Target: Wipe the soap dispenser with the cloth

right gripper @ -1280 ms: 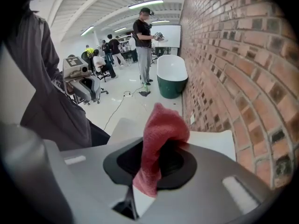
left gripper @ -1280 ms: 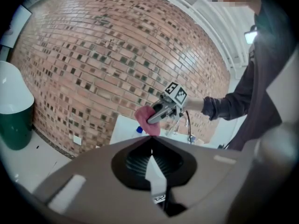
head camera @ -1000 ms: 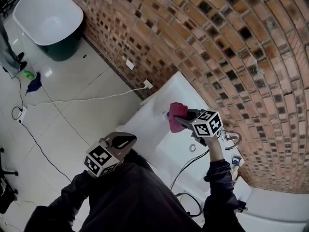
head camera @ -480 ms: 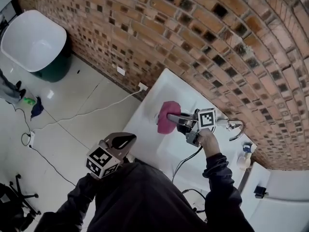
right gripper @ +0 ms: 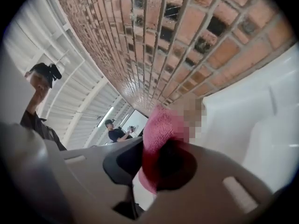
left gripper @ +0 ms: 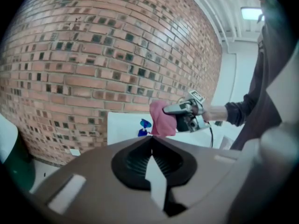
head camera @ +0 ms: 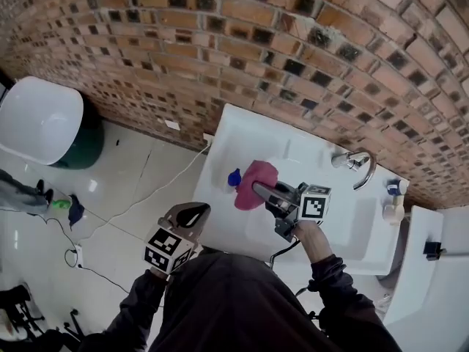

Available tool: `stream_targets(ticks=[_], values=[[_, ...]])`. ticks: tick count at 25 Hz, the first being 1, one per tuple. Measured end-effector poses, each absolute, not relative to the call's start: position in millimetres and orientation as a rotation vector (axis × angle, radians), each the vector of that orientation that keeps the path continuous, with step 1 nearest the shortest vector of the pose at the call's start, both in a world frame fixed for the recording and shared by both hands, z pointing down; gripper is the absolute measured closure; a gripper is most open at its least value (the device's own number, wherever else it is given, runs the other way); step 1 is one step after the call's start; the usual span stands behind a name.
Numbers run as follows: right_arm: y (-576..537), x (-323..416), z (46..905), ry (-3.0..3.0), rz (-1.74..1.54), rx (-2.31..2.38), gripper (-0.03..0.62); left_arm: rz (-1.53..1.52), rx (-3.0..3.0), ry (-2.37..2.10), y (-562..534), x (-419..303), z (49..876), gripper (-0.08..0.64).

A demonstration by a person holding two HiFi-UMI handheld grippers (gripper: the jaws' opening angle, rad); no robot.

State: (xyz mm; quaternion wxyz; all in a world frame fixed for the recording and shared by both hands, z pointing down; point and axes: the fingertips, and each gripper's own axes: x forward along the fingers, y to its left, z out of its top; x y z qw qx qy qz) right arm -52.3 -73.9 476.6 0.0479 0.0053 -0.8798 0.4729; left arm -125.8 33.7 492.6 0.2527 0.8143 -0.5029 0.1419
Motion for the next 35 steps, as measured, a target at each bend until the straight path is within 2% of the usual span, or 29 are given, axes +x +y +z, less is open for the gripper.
stream_targets(ticks=[5, 8, 10, 15, 17, 25, 30, 35], values=[[-51.5, -43.9, 520.2, -2.628, 1.655, 0.105, 0.529, 0.563, 2.235, -1.282, -12.5, -123.9, 516.5, 0.553], [-47.8, -54.0, 533.0, -2.601, 1.821, 0.094, 0.529, 0.693, 2.220, -1.206, -26.7, -118.4, 534.7, 0.483], [-53.4, -55.8, 551.0, -2.563, 1.804, 0.155, 0.530, 0.762, 2.195, -1.170, -30.6, -114.8, 546.9, 0.410], [-64.1, -59.5, 599.4, -2.411, 1.841, 0.217, 0.530, 0.827, 2.149, -1.105, -37.8, -106.1, 575.5, 0.356], [-64.5, -62.4, 614.5, -2.351, 1.832, 0.226, 0.531, 0.838, 2.145, -1.074, -40.2, -101.1, 583.9, 0.356], [-46.2, -80.3, 675.6, -2.165, 1.358, 0.275, 0.529, 0.938, 2.140, -1.089, -53.2, -100.3, 594.8, 0.353], [-39.1, -88.6, 670.4, -2.193, 1.157, 0.223, 0.529, 1.051, 2.147, -1.096, -63.5, -98.3, 602.8, 0.325], [-24.9, -84.5, 658.8, -2.229, 1.006, 0.104, 0.529, 1.153, 2.203, -1.007, -68.3, -94.2, 605.3, 0.348]])
